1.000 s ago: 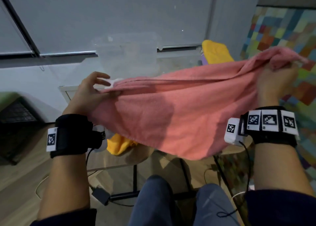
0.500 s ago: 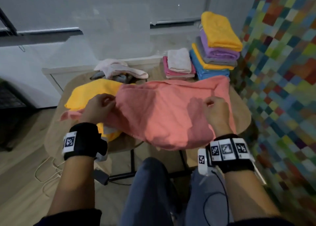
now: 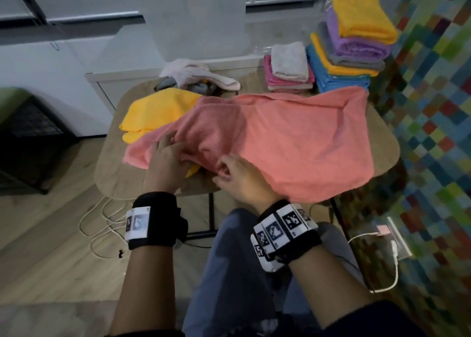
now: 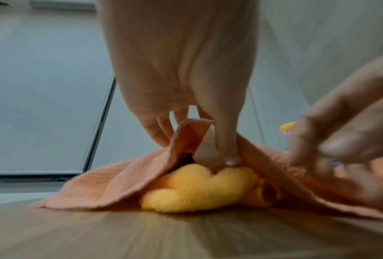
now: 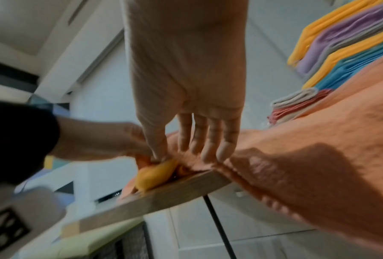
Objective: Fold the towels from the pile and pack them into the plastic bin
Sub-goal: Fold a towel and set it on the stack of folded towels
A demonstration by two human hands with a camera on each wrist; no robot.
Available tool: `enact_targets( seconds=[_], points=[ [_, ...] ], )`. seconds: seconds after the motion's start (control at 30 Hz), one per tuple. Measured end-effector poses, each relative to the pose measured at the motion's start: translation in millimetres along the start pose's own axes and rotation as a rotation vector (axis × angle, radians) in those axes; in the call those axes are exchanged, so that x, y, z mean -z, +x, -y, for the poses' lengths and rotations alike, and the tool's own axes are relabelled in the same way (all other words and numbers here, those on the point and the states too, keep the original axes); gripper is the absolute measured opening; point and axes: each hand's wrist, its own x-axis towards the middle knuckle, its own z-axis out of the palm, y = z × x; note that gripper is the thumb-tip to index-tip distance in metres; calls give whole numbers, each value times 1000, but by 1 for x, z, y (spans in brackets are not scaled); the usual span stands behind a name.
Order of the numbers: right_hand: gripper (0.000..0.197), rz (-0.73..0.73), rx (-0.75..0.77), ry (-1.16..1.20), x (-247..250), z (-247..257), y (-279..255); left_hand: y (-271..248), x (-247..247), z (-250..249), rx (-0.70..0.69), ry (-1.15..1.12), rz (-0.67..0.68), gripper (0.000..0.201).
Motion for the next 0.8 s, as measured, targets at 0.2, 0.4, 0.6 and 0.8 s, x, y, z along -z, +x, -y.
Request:
enact_targets(
  seconds=[0.2,0.4,0.6,0.8],
  points=[
    [31,-283,-56,-155,-14,26,20,1,25,-31,-40,-144,-172,51],
    [22,-513,-83,-160,28,8,14,7,30,-38,58,-521,-423,16],
    [29,-655,-399,-274,105,-59,-21,17,34,-39,-18,-700,-282,15],
    [31,-828,-611,-260,161,-90,-49,12,28,-26,110,-38,-24,37]
  ],
)
